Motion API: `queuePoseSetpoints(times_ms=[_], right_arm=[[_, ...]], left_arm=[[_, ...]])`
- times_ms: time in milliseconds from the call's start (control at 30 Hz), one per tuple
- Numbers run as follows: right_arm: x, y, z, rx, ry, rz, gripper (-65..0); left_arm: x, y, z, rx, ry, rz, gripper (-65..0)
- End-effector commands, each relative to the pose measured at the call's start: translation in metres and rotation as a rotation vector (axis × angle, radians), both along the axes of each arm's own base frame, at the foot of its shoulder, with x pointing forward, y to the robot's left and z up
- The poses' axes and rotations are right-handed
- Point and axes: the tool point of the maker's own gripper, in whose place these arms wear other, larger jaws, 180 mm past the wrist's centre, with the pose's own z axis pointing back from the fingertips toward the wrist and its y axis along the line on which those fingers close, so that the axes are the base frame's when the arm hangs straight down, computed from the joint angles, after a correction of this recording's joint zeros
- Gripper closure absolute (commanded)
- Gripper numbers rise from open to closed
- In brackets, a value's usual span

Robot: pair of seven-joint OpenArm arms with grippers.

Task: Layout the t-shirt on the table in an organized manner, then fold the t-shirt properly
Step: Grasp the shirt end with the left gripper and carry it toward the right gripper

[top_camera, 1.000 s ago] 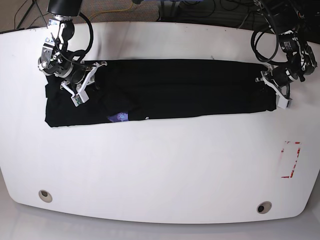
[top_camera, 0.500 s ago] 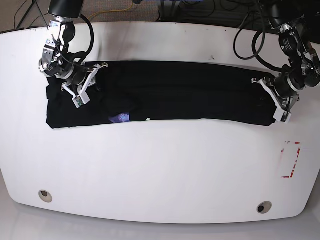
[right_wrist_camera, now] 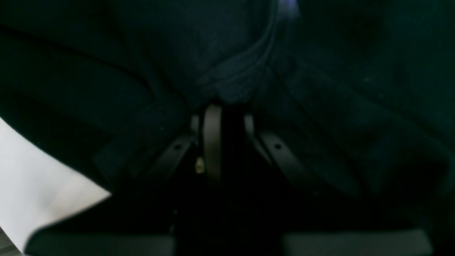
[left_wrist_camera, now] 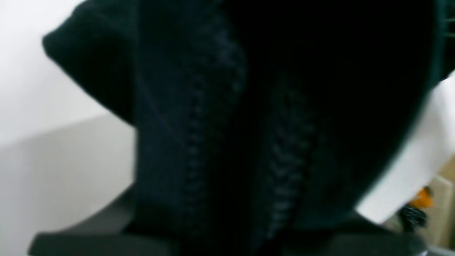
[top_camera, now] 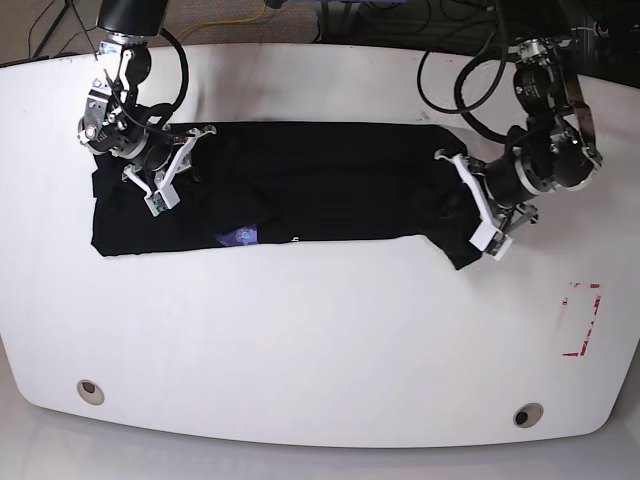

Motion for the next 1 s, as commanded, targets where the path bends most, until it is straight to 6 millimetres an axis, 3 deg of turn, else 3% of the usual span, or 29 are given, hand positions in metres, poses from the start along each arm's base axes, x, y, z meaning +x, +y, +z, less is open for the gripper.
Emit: queuePoseSetpoints(times_ms=[0,400,967], right_arm=[[-0.011,-0.006,-0.013,-0.064,0.075,0.005,-5.5],[-0.012,-0.006,-0.014,-0.064,0.077,0.005,-5.5],[-0.012,-0.006,-0.014,-0.063,0.077,0.003,-5.4]], left_arm=[[0.014,-0.016,0.02,-0.058,-0.057,-0.002,-2.2],[0.013,-0.079,0.007,-0.063,0.002,-0.045,-2.2],[0.016,-0.1,-0.006,-0.096,0.057,-0.049,-2.4]])
